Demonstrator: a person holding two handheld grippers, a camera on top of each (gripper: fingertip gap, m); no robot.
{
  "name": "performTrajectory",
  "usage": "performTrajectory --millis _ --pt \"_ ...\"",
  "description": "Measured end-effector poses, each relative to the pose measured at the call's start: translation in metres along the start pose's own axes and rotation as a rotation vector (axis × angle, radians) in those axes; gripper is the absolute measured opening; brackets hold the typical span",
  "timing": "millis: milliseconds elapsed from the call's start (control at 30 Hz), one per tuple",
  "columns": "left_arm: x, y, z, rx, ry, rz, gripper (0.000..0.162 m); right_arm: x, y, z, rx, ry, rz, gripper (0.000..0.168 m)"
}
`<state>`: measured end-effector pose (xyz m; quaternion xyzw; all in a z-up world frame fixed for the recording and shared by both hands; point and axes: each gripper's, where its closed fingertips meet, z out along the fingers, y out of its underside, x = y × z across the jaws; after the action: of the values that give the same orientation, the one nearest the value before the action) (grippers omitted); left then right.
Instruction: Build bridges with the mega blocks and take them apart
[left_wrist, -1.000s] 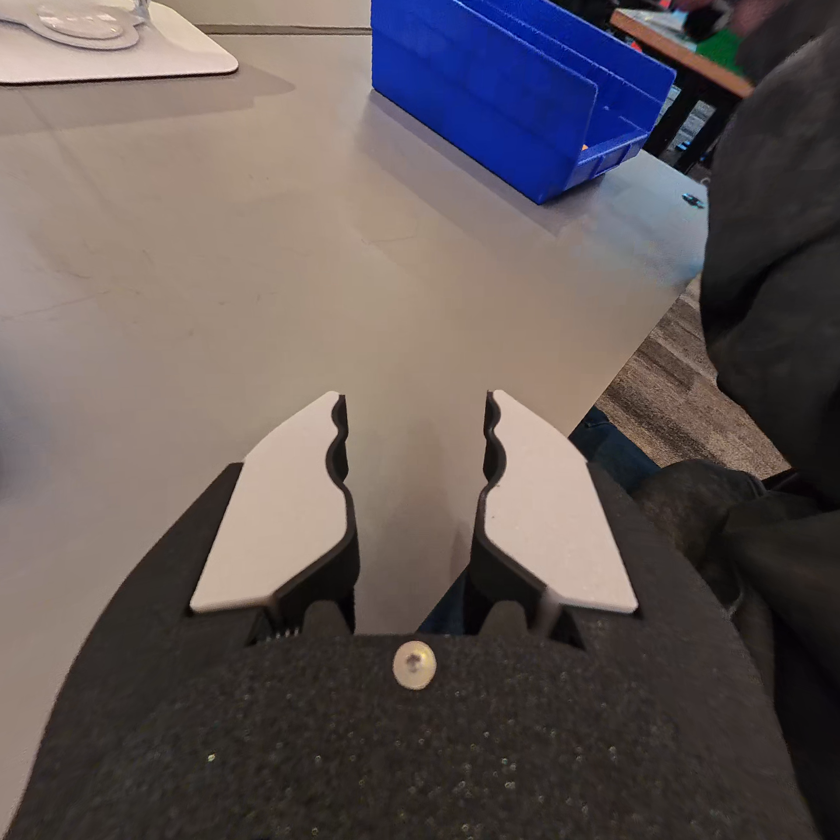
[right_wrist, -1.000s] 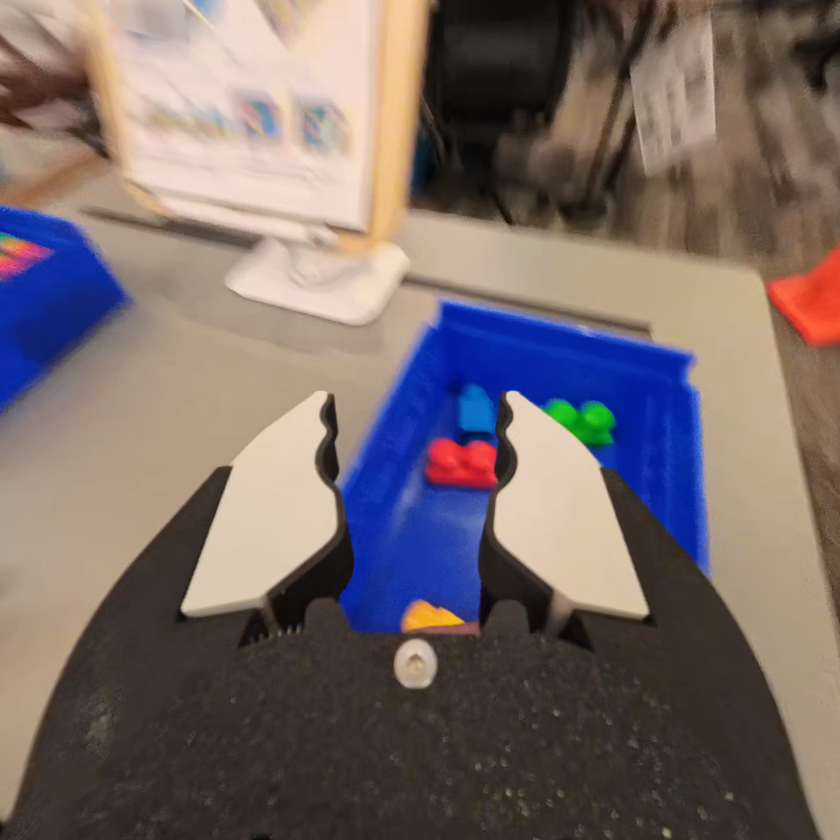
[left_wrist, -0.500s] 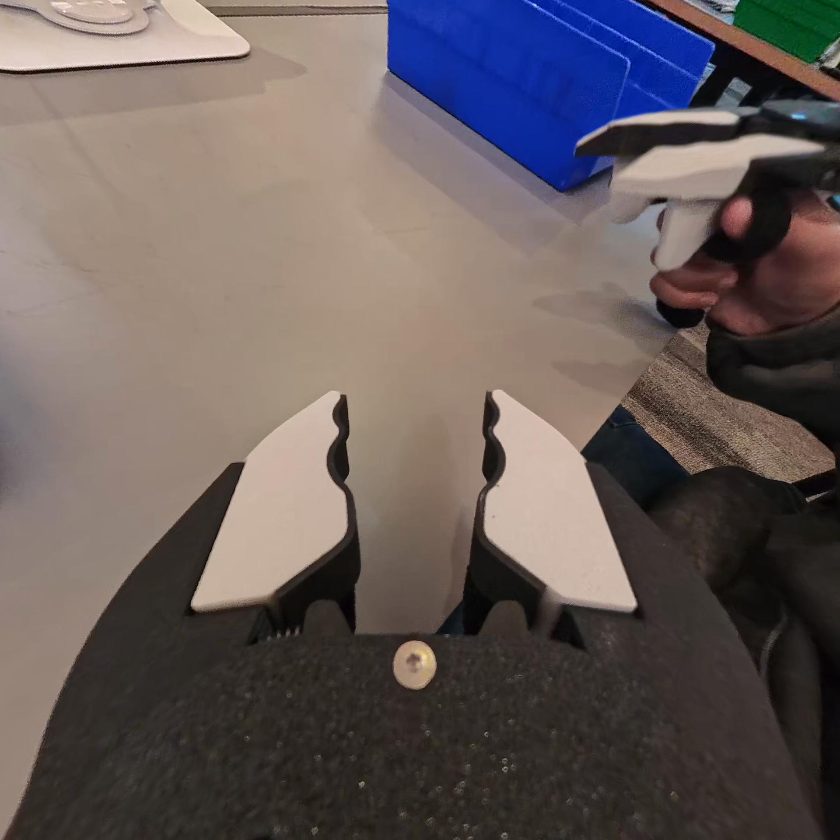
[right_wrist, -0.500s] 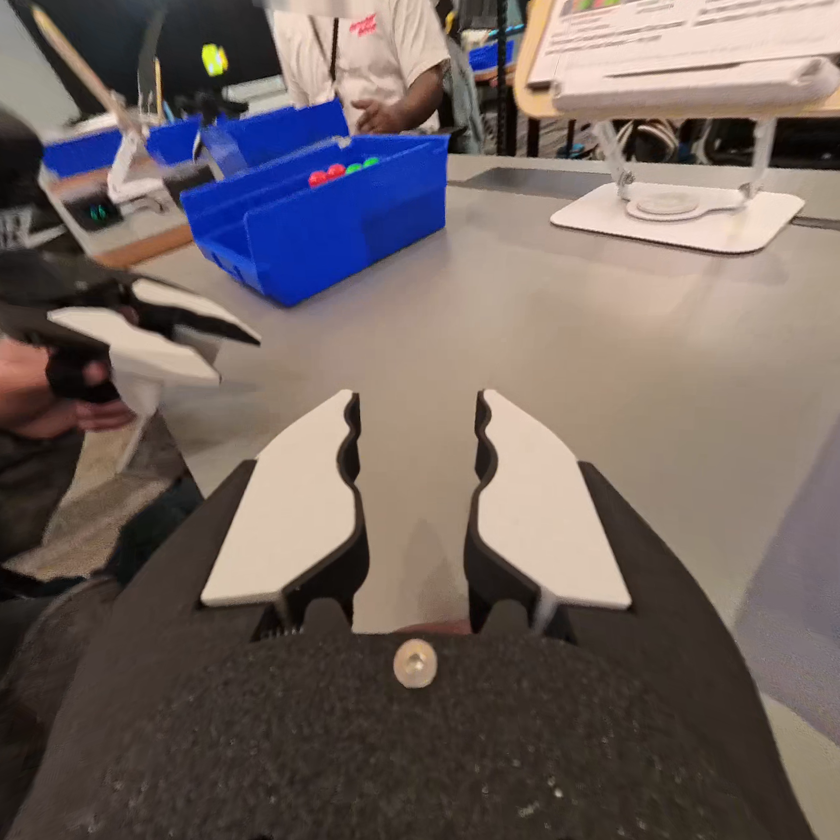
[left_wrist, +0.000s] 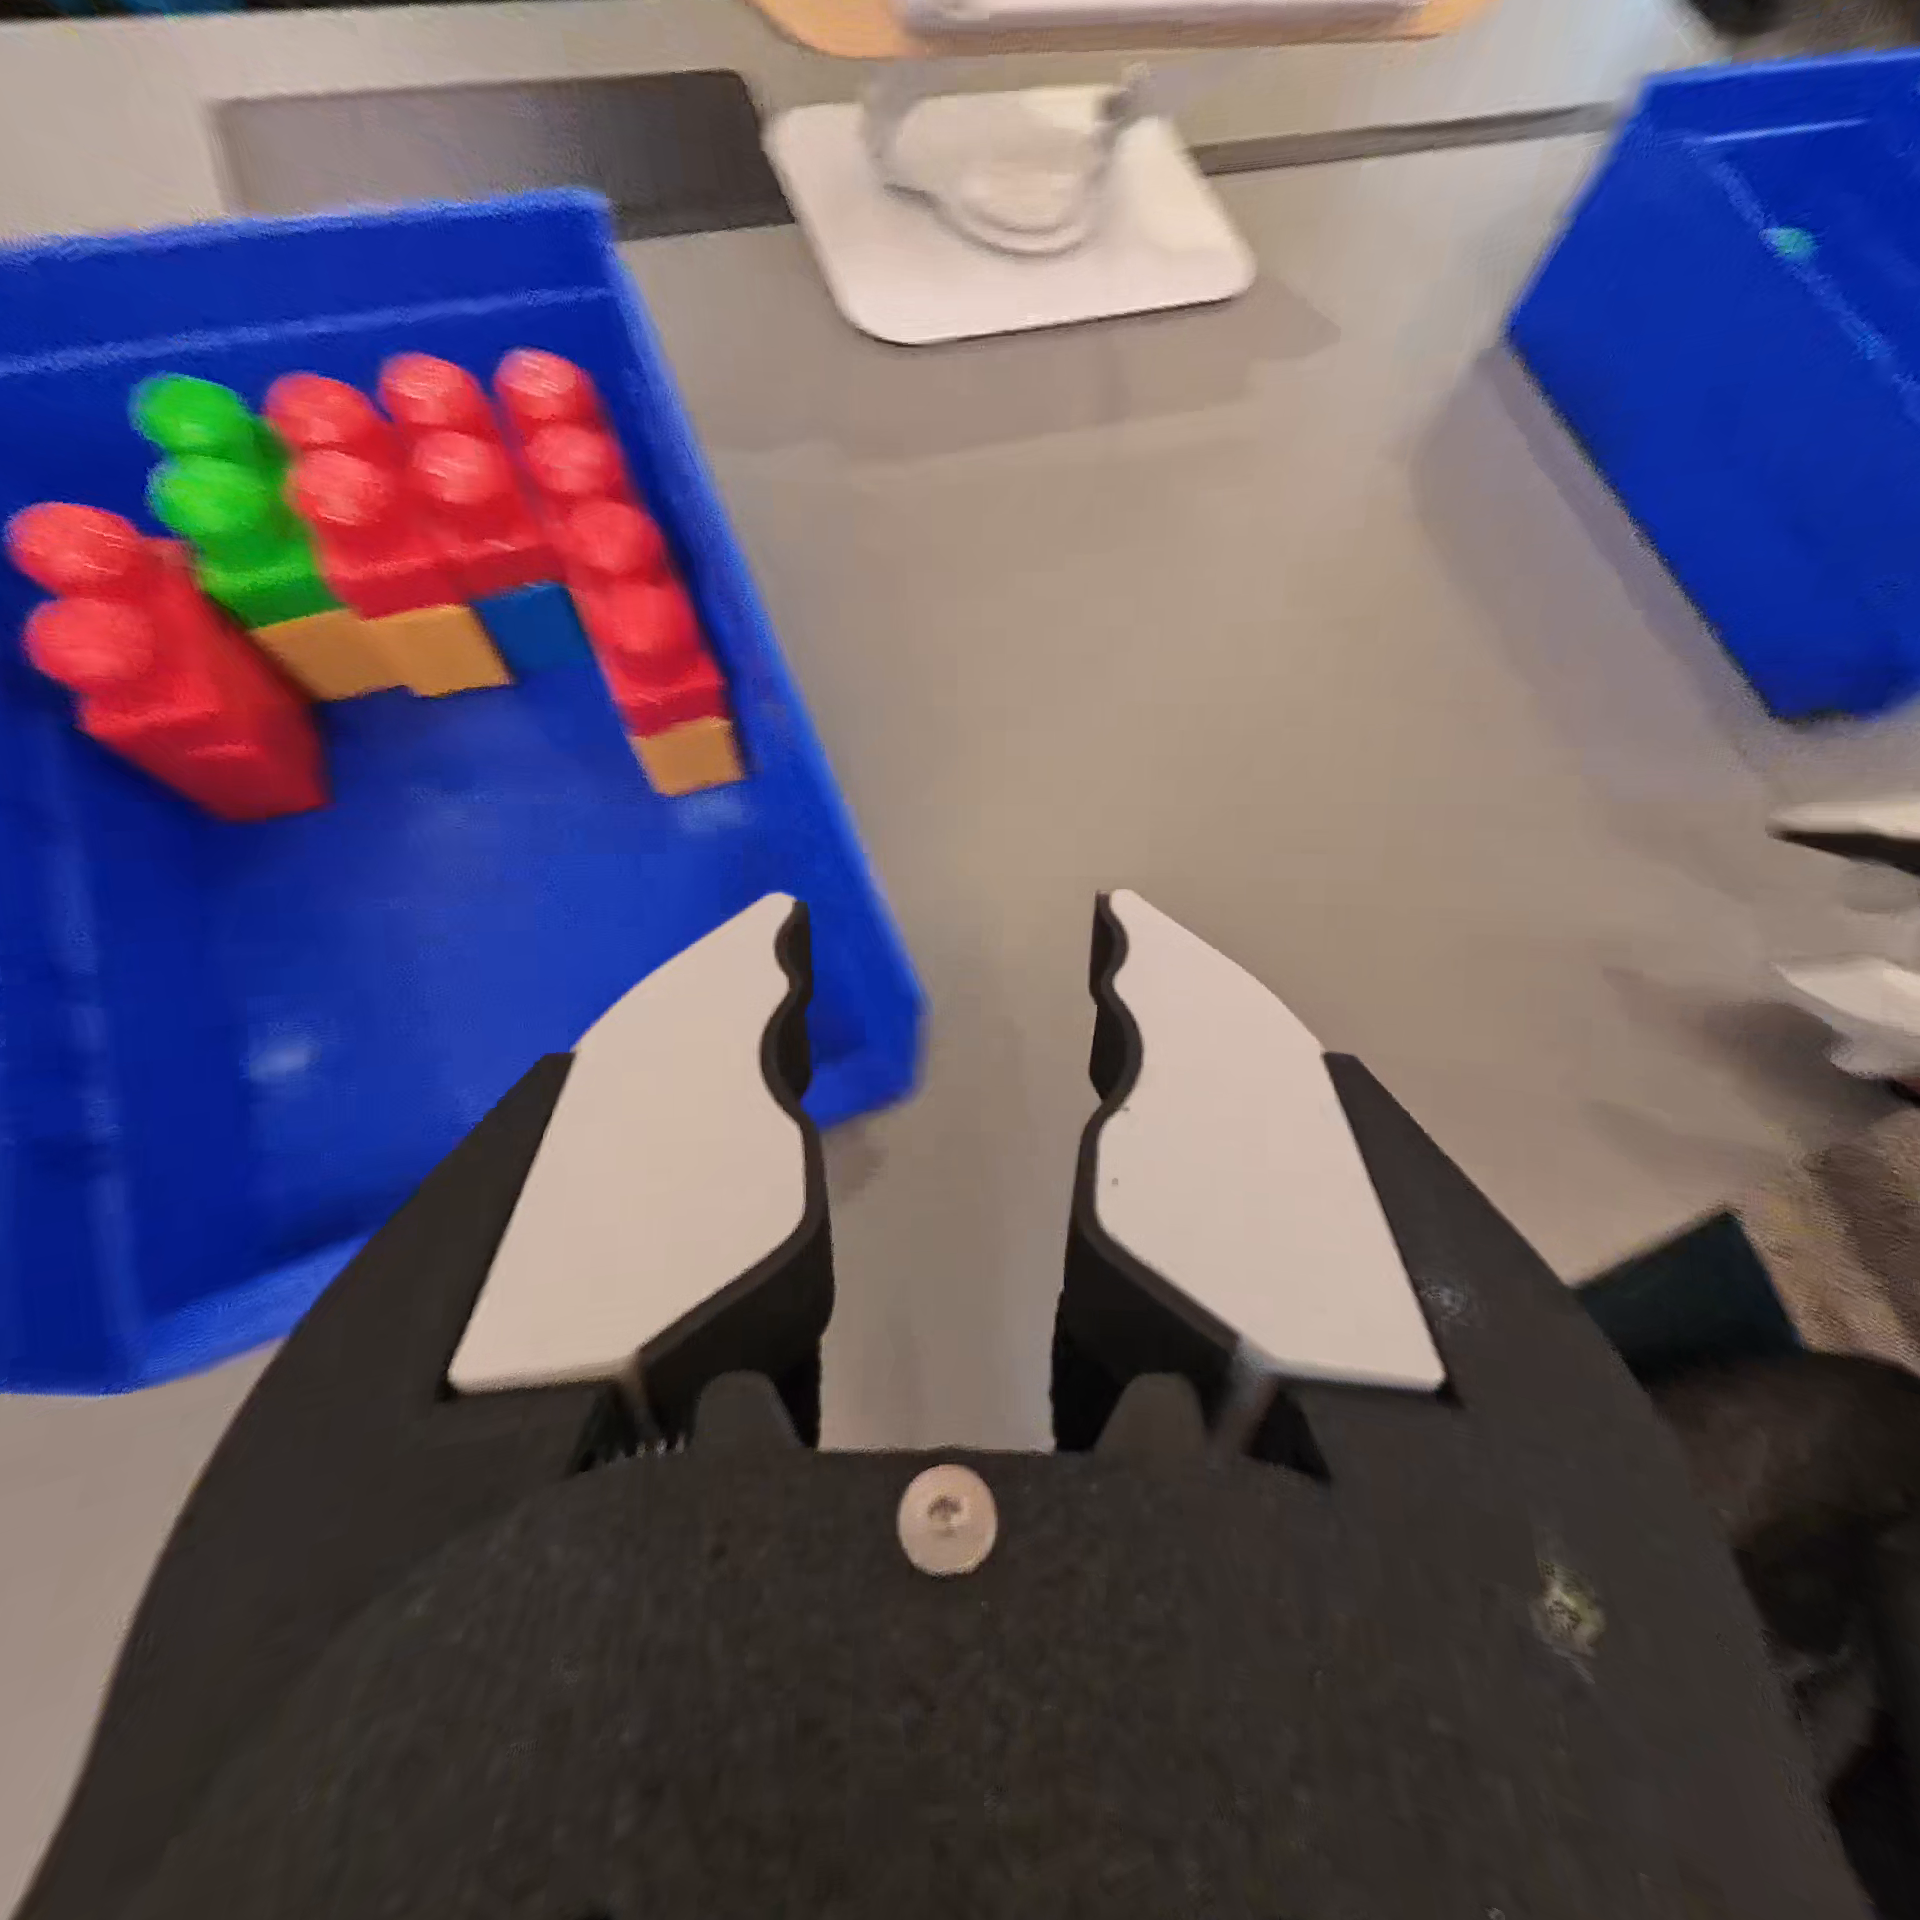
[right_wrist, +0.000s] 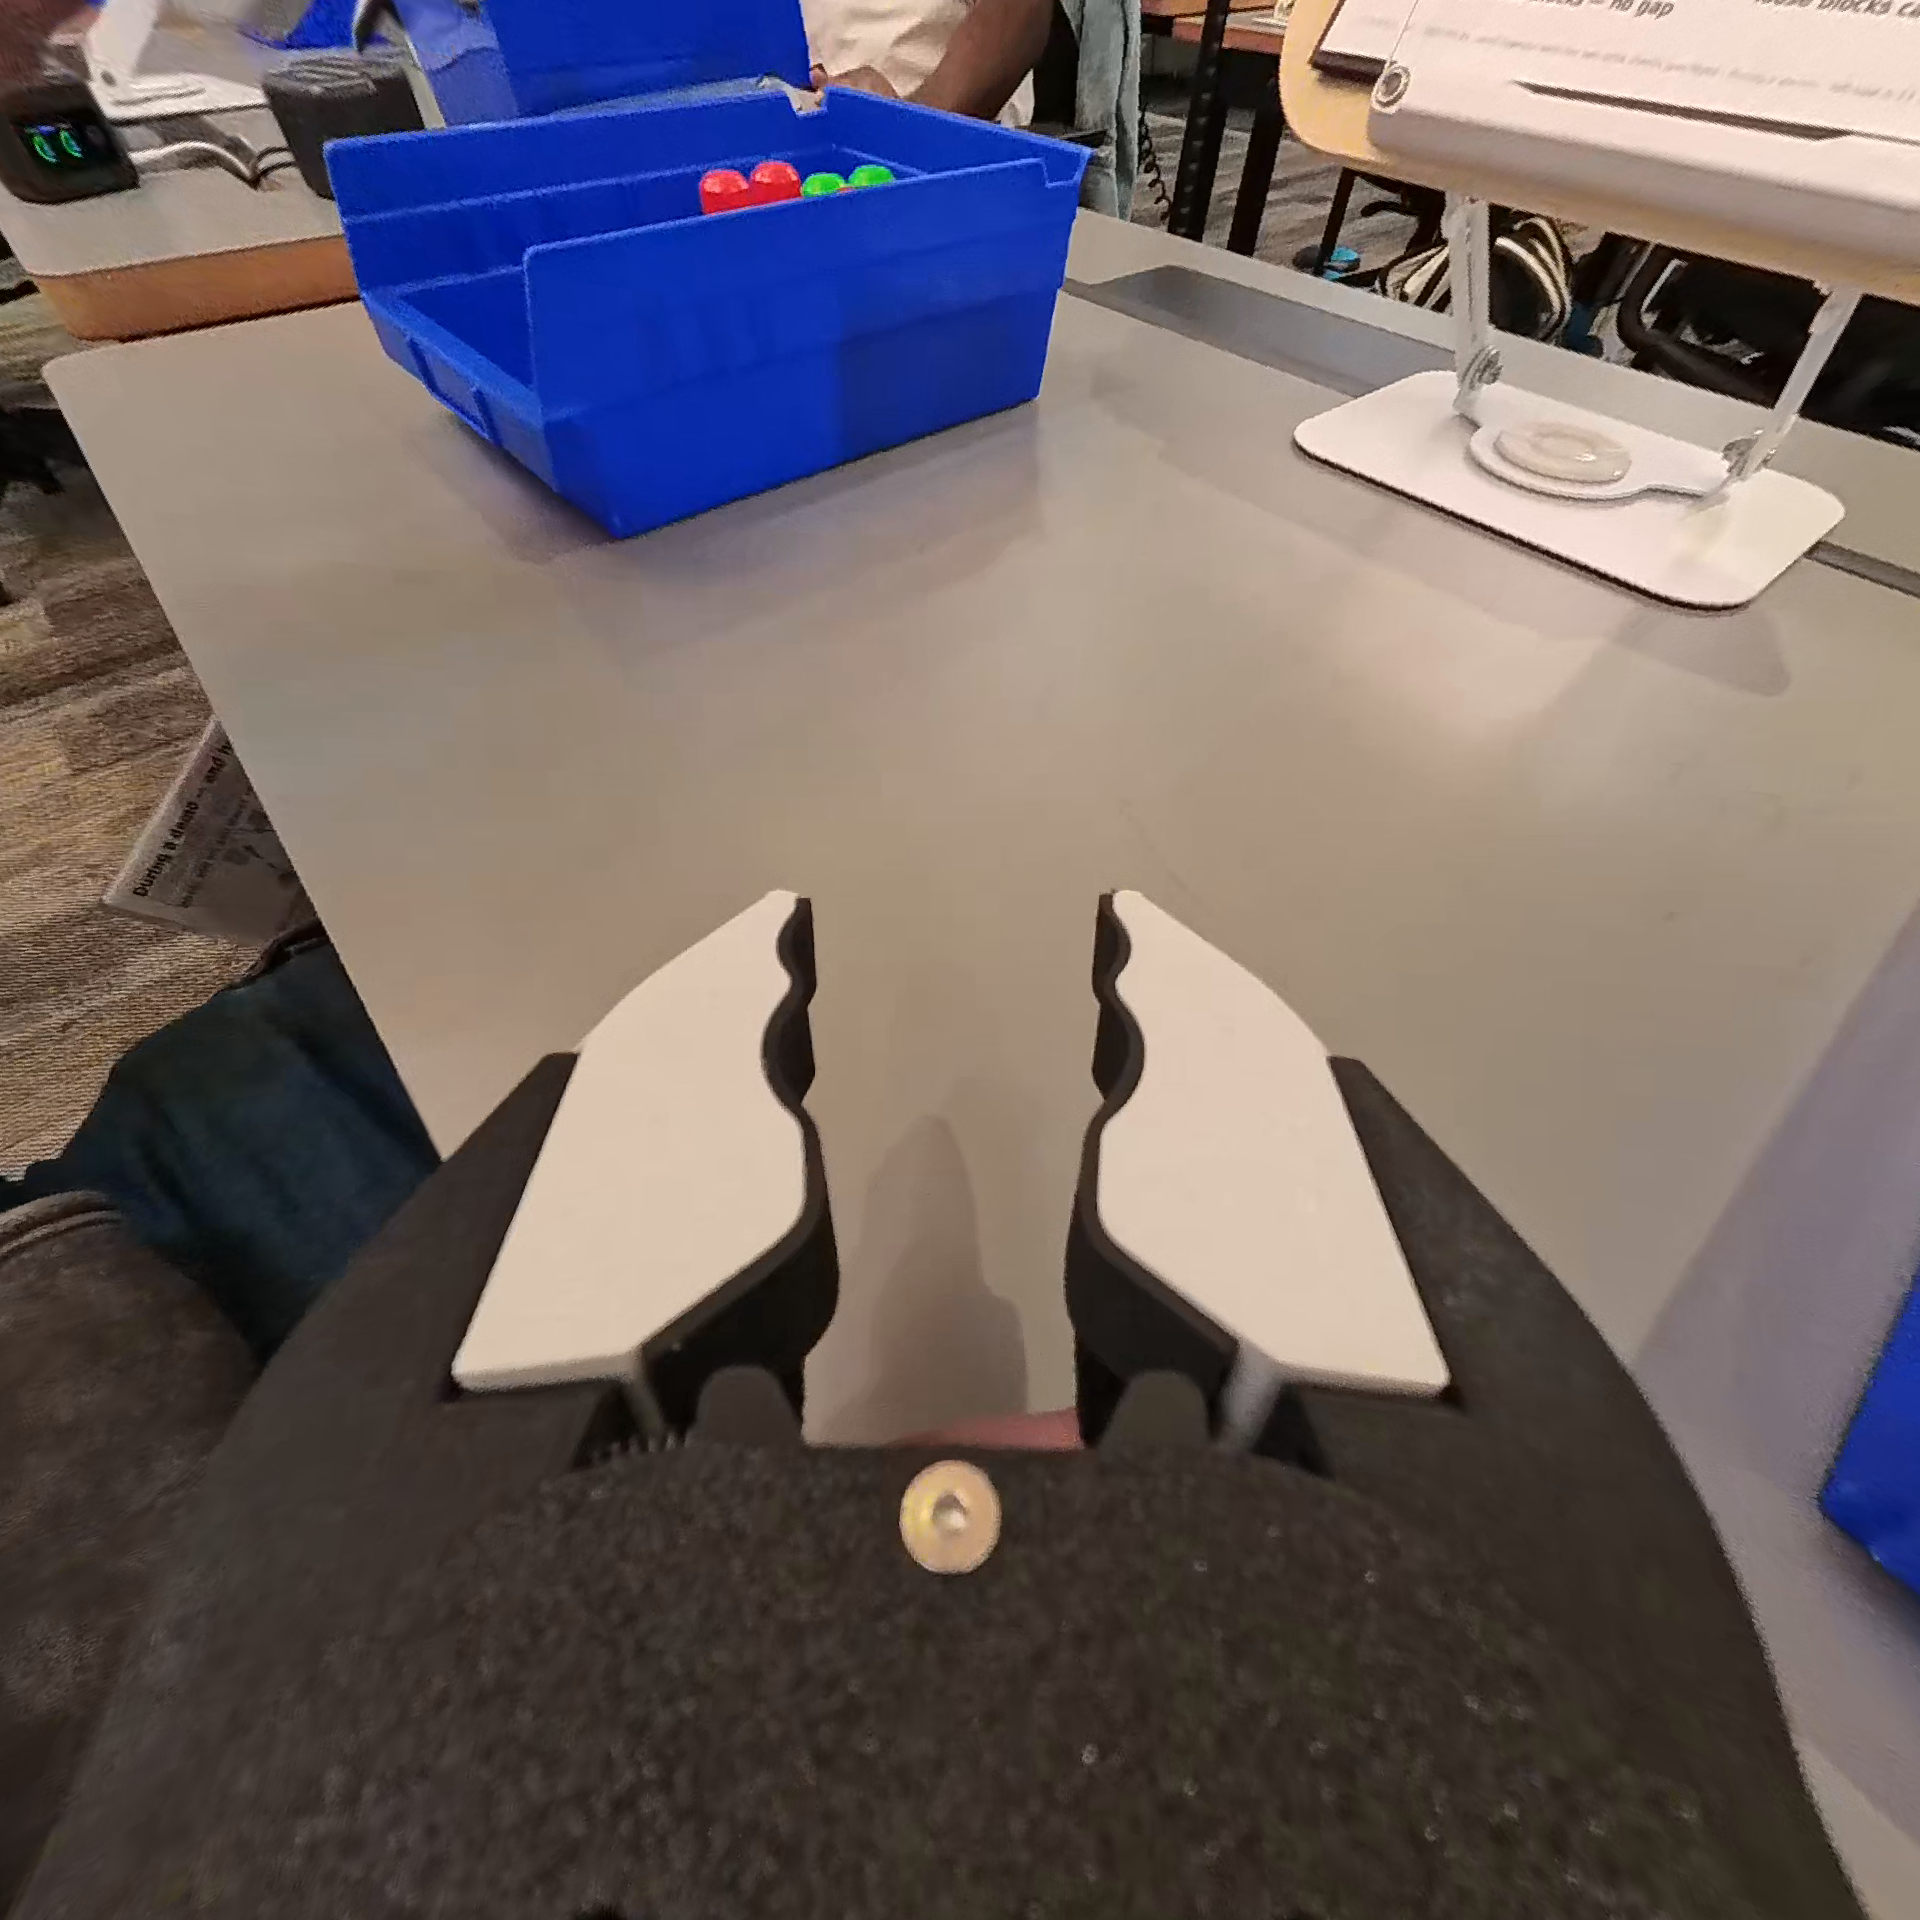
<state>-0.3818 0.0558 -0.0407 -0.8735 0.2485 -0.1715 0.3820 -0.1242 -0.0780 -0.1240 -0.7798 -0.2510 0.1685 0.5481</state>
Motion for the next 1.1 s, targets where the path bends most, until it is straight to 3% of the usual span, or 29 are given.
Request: performTrajectory --millis 67,233,400,467,700,900,1100 --pt "-0.033 -0.018 0.018 -0.088 -0.087 0.003 0.051 -0.001 -0.002 0.002 0.001 -0.013 0.009 0.051" --pt "-0.073 -0.04 0.084 -0.283 -0.082 -0.082 0.05 -0.003 -0.003 0.004 0.001 -0.034 0.037 0.05" --pt "-0.089 -0.031 0.123 -0.404 -0.081 -0.135 0.052 -0.001 0.004 0.004 -0.026 -0.028 0.037 0.05" --pt "-0.092 -0.028 0.132 -0.422 -0.093 -0.143 0.047 0.0 0.006 0.003 -0.034 -0.029 0.052 0.05" --pt "-0.106 -0.007 0.16 -0.523 -0.096 -0.18 0.05 0.002 0.012 0.003 -0.059 -0.036 0.081 0.05" --pt "-0.115 -0.012 0.152 -0.501 -0.139 -0.108 0.038 0.002 0.014 0.004 -0.073 -0.038 0.084 0.049" --pt "-0.114 -0.033 0.095 -0.319 -0.107 -0.051 0.034 0.003 0.013 0.003 -0.066 -0.032 0.083 0.048"
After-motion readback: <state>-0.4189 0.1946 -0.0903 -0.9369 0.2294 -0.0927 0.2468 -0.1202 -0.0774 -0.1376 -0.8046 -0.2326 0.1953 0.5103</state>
